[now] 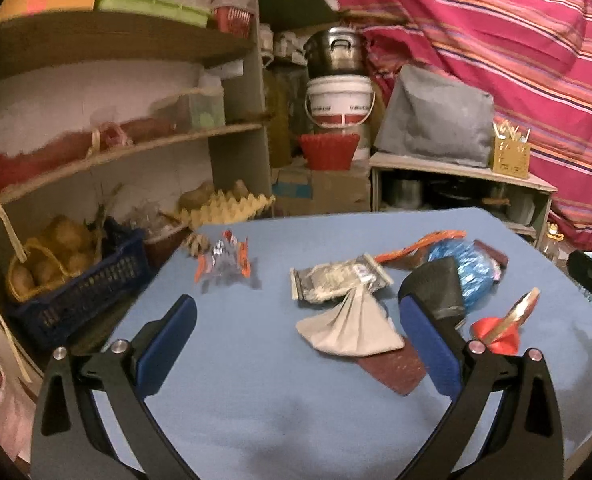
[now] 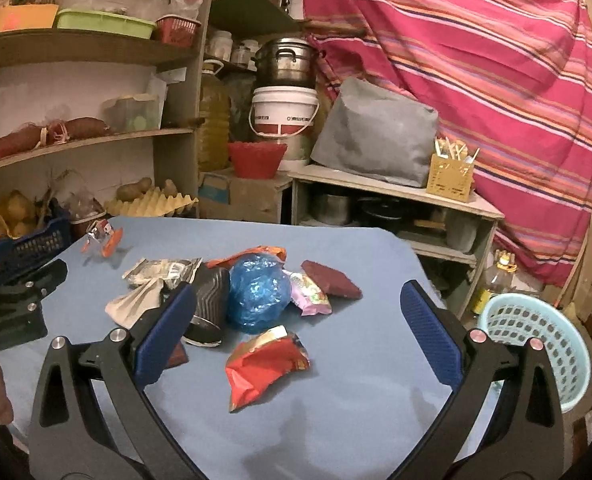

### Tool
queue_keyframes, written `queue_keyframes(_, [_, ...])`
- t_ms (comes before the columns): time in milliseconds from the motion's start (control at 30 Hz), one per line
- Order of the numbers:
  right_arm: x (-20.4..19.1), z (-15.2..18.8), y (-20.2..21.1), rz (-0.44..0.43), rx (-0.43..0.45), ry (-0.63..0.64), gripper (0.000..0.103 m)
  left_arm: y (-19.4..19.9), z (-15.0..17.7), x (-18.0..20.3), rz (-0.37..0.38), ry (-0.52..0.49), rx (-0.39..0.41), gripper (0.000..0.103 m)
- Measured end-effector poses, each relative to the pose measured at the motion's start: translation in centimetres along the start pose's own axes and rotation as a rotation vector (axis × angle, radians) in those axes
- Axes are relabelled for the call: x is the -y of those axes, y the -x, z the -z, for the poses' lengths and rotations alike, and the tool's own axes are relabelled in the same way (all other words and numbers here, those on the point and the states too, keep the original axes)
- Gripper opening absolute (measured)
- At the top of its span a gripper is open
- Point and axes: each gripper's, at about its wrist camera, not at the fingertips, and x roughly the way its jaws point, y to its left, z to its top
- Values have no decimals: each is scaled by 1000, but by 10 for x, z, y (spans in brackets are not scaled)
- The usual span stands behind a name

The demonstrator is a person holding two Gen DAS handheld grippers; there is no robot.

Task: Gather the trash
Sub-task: 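Grasp the red chip bag with the right tool while the left tool grasps the white cloth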

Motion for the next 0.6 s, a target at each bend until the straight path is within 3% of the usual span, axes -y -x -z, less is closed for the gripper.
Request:
queue_keyframes(267, [6,27,-28,22,-127,-4,99,-33,17,-12,12,5,-113,99])
queue_keyframes(600, [-8,30,-64,27,-240,-2,99,-70,18,-11,82,56,-235,99])
